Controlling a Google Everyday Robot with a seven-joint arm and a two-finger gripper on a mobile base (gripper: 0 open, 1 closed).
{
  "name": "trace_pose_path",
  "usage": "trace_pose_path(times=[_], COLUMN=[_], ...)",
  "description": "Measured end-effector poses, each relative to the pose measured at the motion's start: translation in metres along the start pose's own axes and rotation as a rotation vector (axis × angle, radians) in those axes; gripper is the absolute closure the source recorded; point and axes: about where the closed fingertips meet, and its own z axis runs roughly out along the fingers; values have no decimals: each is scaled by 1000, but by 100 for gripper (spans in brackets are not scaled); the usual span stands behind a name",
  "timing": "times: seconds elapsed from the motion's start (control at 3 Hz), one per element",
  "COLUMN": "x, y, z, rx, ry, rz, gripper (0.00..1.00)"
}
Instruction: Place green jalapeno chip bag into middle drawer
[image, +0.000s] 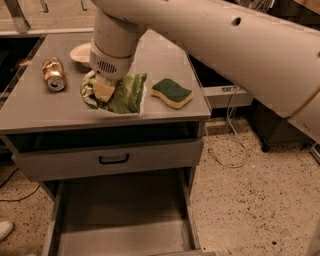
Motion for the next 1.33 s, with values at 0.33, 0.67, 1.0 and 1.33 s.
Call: trace_pose_path(times=[0.33, 0.67, 1.0, 1.33], x=[10, 20, 20, 28], y=[24, 67, 67, 91], z=[-12, -23, -23, 1], rx=[-4, 7, 7, -39], ry=[39, 110, 110, 83], rz=[60, 166, 166, 222], gripper=[100, 100, 100, 100])
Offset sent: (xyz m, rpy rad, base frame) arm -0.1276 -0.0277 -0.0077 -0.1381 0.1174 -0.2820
